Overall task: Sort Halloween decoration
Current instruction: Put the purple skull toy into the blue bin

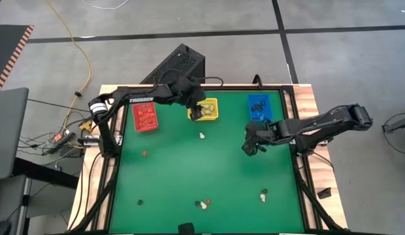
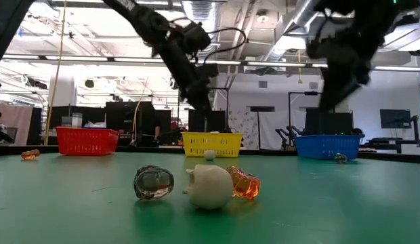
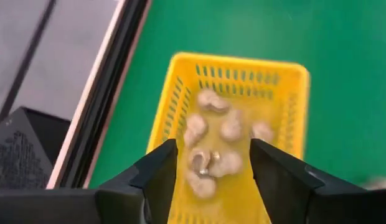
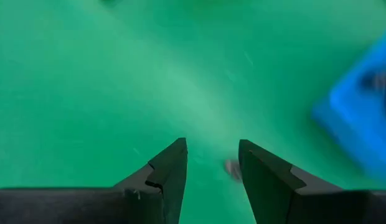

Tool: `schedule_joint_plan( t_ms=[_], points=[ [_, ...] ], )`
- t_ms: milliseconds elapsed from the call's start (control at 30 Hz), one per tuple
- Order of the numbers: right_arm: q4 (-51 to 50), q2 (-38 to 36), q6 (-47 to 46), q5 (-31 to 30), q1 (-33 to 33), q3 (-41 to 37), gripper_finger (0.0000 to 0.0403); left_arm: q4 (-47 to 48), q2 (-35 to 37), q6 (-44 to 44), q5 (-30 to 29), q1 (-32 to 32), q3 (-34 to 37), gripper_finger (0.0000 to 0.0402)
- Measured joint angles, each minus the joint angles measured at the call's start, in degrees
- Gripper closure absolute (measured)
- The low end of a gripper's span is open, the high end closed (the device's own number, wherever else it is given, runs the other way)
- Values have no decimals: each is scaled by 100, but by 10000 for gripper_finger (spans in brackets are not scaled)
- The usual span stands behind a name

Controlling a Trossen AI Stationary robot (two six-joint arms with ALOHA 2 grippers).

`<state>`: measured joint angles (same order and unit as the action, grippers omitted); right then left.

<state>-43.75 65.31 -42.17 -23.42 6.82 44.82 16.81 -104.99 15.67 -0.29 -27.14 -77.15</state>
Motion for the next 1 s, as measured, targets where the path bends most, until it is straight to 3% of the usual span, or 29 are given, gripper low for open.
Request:
schedule_joint_plan(
  t_ms=[300,467,733,933,1000],
  points=[
    [-69,380,-1533,-46,-482,-708,217,2294,1542,-207,64,-131,-215,215],
    [132,411,-2158,-390,-443,-862,204,2509,2718,-724,323,48,491,226],
    [801,817,-3236,-1109,-30,-1167,205,58,4984,-1569,289,921,3252,244],
    [1056,1585,-4255,-1875,447,-1172,211,-2537,6497,-2148,-55,1535,5319,255],
    [1199,1935,-4600,-2008,584,-1172,211,-3001,6895,-2163,-233,1616,5770,258]
  ],
)
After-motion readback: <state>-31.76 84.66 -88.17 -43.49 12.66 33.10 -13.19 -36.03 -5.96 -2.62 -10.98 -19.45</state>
